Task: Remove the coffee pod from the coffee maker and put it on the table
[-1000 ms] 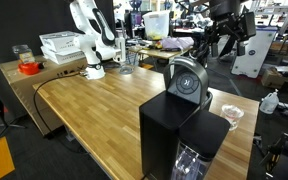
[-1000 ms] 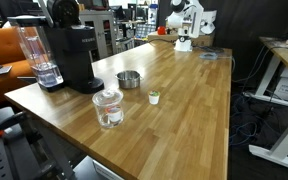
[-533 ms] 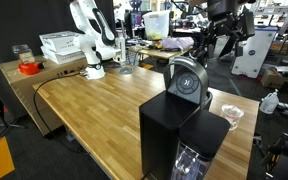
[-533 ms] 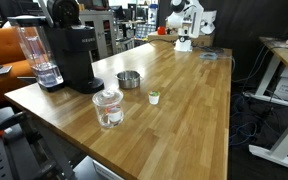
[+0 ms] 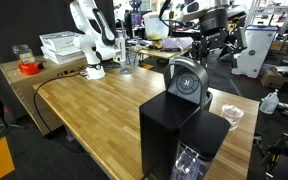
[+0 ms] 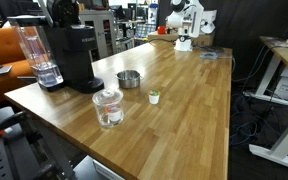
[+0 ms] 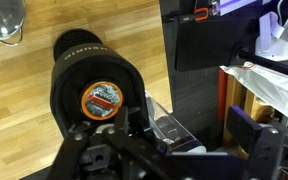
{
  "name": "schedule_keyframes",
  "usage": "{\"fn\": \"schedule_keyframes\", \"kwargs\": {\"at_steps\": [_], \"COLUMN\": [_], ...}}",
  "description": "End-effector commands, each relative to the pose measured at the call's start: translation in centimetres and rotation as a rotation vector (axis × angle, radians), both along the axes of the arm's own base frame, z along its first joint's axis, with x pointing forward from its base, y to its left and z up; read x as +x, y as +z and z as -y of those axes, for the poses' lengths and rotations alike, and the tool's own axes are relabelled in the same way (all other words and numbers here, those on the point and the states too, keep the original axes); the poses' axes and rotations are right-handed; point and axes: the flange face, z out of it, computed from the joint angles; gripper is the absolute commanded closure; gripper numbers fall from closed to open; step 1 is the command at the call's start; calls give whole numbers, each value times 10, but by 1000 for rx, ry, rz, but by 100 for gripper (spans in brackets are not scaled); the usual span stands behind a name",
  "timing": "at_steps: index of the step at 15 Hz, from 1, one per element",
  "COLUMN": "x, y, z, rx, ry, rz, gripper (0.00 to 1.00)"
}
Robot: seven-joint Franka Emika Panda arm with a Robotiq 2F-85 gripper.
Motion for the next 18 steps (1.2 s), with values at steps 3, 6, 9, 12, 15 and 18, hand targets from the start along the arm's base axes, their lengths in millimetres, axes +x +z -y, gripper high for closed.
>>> {"fn": "schedule_keyframes", "kwargs": {"at_steps": [3, 6, 9, 12, 15, 18], "x": [2, 2, 4, 16, 26, 28], "y": [3, 3, 3, -2, -20, -42], "z": [-1, -1, -1, -4, -9, -16], "rx": [2, 2, -10, -25, -26, -11], "ry": [1, 1, 0, 27, 29, 23], "rz": [5, 5, 32, 95, 146, 153], "gripper": [0, 0, 0, 0, 0, 0]}}
